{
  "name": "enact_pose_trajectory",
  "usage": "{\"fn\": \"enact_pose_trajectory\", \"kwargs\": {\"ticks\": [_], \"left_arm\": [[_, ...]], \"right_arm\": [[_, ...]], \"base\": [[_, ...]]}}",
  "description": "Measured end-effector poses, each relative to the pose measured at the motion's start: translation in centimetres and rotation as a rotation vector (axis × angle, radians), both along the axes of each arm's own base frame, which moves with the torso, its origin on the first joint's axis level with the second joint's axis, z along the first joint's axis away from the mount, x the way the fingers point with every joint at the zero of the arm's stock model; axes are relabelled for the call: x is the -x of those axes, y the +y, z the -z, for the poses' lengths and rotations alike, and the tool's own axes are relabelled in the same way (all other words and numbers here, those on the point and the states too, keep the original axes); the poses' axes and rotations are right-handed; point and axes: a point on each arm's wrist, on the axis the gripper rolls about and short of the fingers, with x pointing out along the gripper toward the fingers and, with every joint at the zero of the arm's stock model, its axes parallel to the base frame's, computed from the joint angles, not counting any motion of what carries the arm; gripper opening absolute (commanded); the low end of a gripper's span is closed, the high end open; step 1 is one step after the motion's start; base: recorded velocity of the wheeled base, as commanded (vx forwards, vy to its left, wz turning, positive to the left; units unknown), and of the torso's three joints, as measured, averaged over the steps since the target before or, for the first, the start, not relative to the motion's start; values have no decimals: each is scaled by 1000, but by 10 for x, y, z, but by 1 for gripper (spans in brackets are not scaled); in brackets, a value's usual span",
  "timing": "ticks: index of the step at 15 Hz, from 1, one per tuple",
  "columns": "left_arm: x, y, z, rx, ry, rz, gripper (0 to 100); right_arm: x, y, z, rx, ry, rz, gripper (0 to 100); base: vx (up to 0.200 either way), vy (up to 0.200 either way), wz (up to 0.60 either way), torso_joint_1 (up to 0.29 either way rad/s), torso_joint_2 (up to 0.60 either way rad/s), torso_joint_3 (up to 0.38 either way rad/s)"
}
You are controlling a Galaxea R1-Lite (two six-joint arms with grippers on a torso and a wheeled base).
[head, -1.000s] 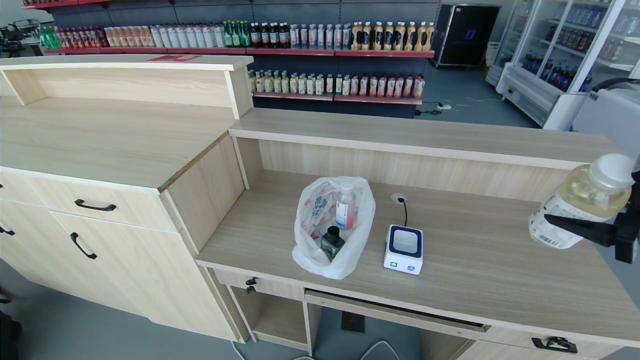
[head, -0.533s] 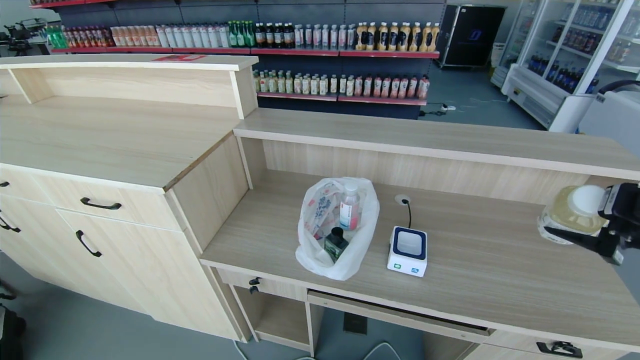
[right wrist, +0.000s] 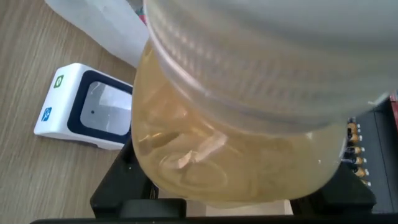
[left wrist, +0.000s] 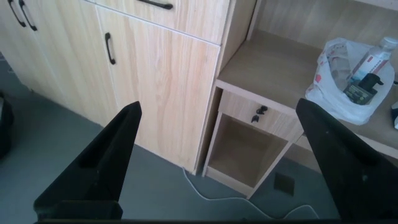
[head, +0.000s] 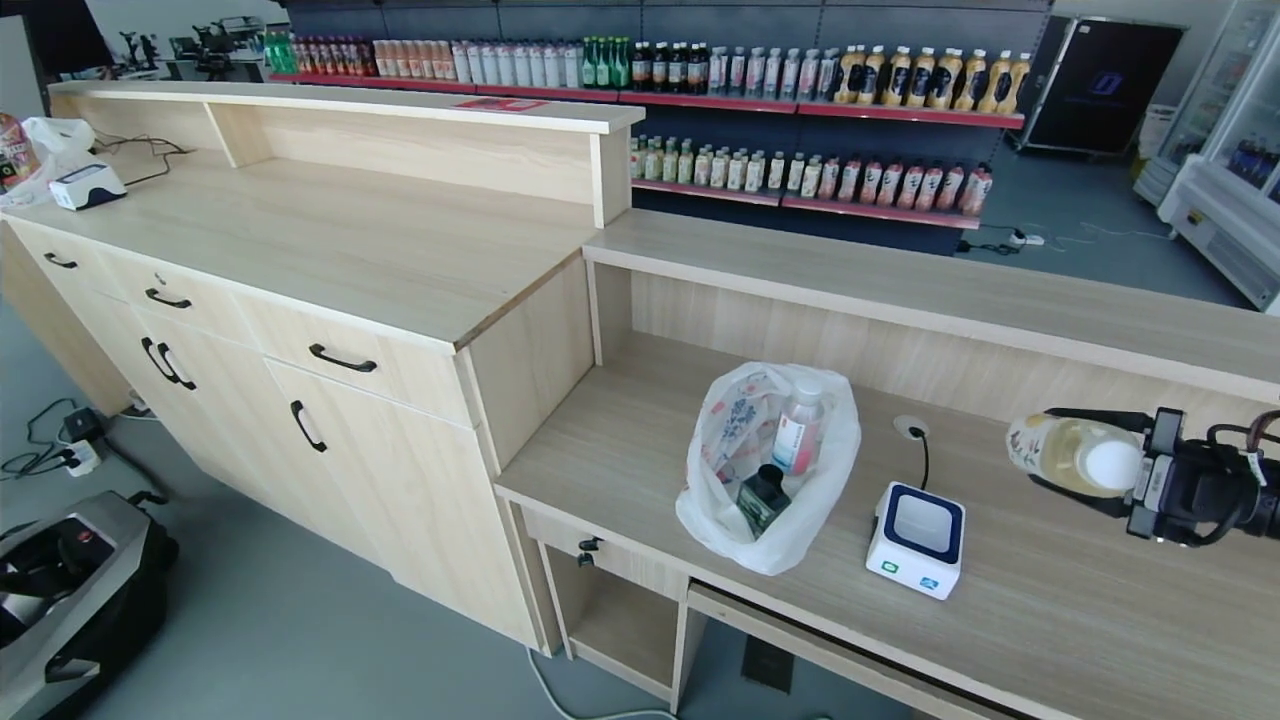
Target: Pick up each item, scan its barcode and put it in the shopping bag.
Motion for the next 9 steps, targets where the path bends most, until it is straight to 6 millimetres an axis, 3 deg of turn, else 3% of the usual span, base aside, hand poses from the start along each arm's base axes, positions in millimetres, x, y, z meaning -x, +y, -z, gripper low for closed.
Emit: {"fn": "enact_pose_trajectory", "kwargs": {"ticks": [5, 9], "left_arm": [[0, 0, 0, 0, 0, -1, 100], [0, 0, 0, 0, 0, -1, 100]], "right_arm": [[-14, -5, 30, 15, 8, -79, 0], [-26, -10, 40, 49, -19, -99, 0]], "base": [[0, 0, 0, 0, 0, 0], [0, 0, 0, 0, 0, 0]]}}
